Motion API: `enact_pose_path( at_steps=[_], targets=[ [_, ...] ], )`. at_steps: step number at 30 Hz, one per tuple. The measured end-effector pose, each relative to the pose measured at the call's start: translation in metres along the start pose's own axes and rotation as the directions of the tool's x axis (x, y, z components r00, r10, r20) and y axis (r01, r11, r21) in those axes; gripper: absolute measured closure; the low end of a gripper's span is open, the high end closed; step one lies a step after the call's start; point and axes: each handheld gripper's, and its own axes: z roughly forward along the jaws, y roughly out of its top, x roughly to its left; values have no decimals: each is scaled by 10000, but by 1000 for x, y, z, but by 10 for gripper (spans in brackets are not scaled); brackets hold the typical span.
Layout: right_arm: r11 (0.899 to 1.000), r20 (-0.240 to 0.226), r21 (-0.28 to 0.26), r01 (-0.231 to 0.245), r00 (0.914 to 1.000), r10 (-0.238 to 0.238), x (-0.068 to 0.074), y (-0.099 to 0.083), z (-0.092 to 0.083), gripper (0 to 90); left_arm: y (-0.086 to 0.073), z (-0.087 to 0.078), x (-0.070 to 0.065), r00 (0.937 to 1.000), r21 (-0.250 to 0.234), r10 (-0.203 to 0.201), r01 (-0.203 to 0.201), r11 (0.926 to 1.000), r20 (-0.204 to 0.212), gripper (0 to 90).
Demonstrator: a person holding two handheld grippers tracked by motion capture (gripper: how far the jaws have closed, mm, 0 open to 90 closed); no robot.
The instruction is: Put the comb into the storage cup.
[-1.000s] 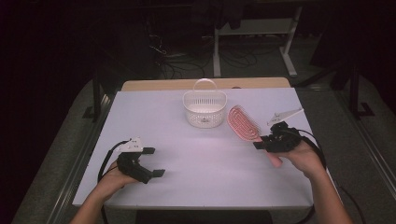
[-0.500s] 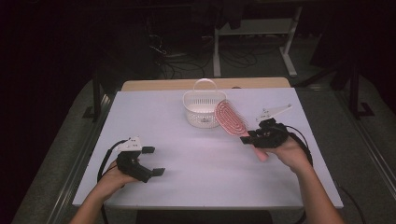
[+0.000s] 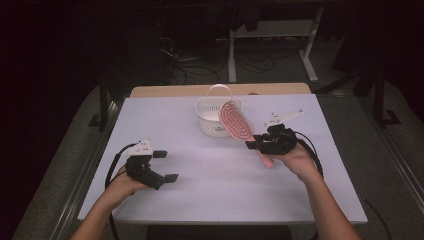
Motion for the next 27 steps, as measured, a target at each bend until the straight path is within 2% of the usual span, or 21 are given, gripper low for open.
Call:
enact_pose_path(
  at_steps=[8,16,20,27],
  targets=[
    [9991,-196,-420,11,9998,-19,3,3,5,689,16,4,7,9999,-272,110,-109,9996,23,3],
    [9984,-92,-570,24,10000,-30,3,-2,6,689,30,8,12,9997,-434,244,-241,9988,63,3],
    [9985,-21,-550,12,10000,-13,3,-5,8,689,35,13,15,9995,-361,308,-305,9989,76,2],
    [9980,-21,-632,19,10000,-20,5,-5,9,689,44,23,17,9987,-284,344,-333,9990,380,2]
  ],
)
